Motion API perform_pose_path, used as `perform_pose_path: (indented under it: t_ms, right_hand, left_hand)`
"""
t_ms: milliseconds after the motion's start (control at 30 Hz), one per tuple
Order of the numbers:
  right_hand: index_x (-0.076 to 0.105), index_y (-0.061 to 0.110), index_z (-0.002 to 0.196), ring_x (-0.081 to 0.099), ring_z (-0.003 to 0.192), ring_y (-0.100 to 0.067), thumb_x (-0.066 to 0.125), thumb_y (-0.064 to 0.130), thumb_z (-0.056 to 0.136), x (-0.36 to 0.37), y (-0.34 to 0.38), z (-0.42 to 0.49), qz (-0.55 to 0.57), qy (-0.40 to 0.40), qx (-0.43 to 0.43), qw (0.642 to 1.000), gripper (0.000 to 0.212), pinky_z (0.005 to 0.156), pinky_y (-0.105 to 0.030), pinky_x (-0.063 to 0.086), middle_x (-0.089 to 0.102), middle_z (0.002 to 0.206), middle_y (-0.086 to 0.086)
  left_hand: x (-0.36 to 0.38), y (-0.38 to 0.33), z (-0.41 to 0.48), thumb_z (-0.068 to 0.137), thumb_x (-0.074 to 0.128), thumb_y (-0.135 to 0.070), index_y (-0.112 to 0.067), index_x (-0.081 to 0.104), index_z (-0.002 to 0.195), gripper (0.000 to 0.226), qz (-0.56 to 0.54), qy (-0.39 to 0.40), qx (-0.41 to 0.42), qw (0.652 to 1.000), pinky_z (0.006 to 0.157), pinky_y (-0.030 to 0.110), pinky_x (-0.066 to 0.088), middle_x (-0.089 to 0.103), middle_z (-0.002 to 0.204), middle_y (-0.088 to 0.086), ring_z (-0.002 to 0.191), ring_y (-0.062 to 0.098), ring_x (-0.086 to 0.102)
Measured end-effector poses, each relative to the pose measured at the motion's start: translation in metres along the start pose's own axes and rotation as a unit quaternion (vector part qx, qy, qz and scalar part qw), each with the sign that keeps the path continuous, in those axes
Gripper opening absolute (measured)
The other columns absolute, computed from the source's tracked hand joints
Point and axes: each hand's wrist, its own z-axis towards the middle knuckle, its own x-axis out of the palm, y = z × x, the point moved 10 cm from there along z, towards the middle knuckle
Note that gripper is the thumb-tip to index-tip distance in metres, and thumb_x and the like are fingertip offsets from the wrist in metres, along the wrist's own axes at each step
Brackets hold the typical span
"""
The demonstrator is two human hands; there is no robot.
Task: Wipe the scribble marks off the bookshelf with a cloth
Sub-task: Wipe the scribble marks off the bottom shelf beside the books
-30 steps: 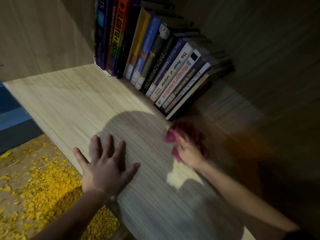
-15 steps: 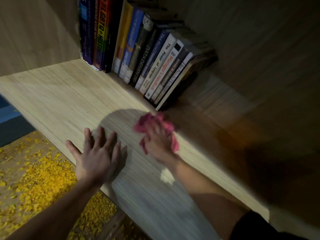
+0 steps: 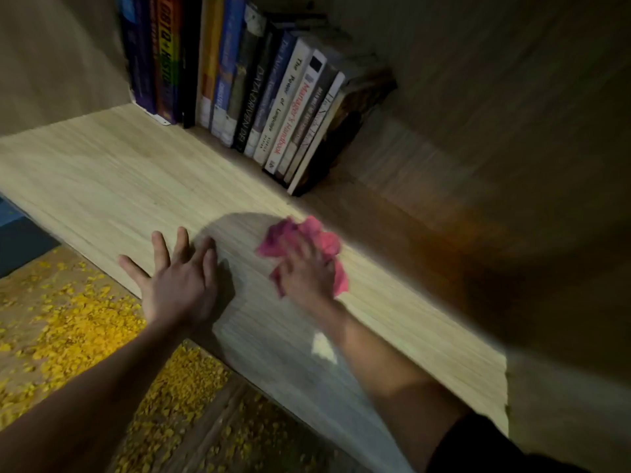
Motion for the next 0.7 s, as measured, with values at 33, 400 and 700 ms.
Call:
perform_pose_path:
  t_ms: [33,400,700]
  right_hand:
    - [0.039,0.027,0.144,0.025,0.141,-0.019,0.035,0.028,0.097,0.016,0.031,-0.032,-0.023,0.023,-0.078,0.996,0.047,0.112,-0.045,0.020,0.033,0.152,0.001]
    - [0.014,0.035,0.150,0.006,0.148,-0.018,0.010,0.051,0.101,-0.066,-0.144,-0.101,-0.113,0.021,0.084,0.990,0.052,0.116,-0.051,0.005,0.006,0.154,0.016]
    - [0.007,0.062,0.140,-0.002,0.147,-0.015,0.011,0.056,0.099,-0.025,-0.104,-0.227,-0.103,0.074,-0.100,0.987,0.041,0.113,-0.061,0.017,0.001,0.157,0.022]
  left_hand:
    - [0.000,0.001,0.000,0.102,0.016,-0.039,-0.030,0.029,0.149,0.049,0.001,0.006,-0.003,1.000,0.106,0.069,-0.006,0.012,0.160,0.002,0.147,0.030,-0.004]
    - [0.013,-0.002,-0.004,0.048,0.000,-0.088,-0.026,0.003,0.154,0.123,0.064,0.128,0.078,0.987,0.107,0.065,-0.010,-0.011,0.160,0.014,0.144,0.038,-0.017]
    - [0.011,-0.020,-0.018,0.040,0.006,-0.096,-0.025,-0.003,0.154,0.134,0.059,0.172,0.109,0.977,0.104,0.063,-0.021,-0.022,0.157,0.012,0.141,0.031,-0.028]
